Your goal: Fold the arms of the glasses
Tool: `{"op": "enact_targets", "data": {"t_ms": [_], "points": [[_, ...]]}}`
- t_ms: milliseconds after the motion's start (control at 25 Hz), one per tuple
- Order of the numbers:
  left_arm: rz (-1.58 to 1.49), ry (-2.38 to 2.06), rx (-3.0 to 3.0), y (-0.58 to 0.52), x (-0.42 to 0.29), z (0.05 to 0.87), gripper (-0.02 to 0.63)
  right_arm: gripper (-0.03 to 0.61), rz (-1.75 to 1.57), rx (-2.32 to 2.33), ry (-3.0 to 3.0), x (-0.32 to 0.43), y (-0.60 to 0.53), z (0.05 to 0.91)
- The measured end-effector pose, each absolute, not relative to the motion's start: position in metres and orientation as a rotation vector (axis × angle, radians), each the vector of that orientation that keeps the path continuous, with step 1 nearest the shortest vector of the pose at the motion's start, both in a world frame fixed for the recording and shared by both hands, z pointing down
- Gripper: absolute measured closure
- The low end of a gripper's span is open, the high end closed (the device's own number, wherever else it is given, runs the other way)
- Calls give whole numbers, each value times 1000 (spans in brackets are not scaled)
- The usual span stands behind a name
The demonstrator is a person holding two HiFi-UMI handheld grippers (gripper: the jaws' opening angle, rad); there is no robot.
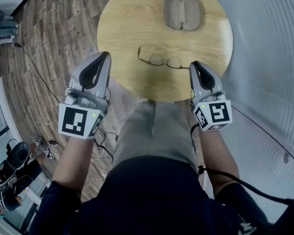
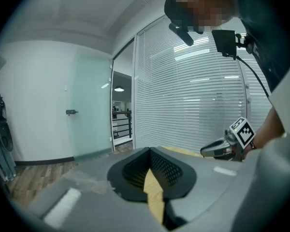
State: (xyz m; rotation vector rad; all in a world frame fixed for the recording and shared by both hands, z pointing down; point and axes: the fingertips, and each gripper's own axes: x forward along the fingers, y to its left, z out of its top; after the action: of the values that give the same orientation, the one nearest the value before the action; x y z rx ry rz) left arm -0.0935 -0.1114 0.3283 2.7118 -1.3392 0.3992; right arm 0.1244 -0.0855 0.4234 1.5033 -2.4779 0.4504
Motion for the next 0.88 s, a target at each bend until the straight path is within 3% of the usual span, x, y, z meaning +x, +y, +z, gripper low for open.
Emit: {"op": "enact_targets", "data": {"t_ms": [880], "points": [[382, -1364, 2688, -115, -107, 330, 612, 543, 460, 1435, -2499, 101, -97, 427]]}}
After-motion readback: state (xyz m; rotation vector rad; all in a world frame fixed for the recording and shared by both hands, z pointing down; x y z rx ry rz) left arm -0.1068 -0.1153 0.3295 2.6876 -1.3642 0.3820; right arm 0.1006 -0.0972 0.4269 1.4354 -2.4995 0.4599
